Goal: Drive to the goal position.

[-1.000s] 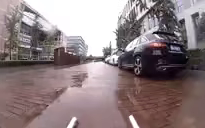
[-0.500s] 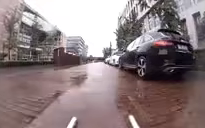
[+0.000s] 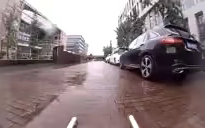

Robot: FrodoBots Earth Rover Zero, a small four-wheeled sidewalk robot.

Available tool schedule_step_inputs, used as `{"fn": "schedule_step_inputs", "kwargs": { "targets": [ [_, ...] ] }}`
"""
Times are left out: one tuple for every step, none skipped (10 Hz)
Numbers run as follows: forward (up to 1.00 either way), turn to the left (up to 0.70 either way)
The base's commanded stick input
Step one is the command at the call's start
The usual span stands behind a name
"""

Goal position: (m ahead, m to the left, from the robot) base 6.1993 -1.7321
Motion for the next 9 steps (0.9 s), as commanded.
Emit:
{"fn": "schedule_step_inputs", "kwargs": {
  "targets": [
    [0.7, -0.14],
    [0.7, -0.14],
    [0.7, -0.01],
    [0.7, 0.0],
    [0.7, 0.0],
    [0.7, 0.0],
    [0.7, 0.0],
    [0.7, 0.0],
    [0.7, 0.0]
  ]
}}
